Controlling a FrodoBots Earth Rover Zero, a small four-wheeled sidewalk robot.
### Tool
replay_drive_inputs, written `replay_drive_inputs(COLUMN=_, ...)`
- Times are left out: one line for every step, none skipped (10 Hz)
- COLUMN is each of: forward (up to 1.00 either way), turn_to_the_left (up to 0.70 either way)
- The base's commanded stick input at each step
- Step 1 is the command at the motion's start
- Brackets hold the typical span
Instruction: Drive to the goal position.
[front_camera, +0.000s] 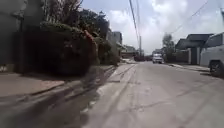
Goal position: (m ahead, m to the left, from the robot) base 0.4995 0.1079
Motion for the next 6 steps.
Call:
replay_drive_inputs(forward=1.0, turn_to_the_left=-0.4)
replay_drive_inputs(forward=1.0, turn_to_the_left=-0.4)
replay_drive_inputs(forward=1.0, turn_to_the_left=-0.32)
replay_drive_inputs(forward=1.0, turn_to_the_left=-0.16)
replay_drive_inputs(forward=1.0, turn_to_the_left=-0.02)
replay_drive_inputs(forward=1.0, turn_to_the_left=-0.02)
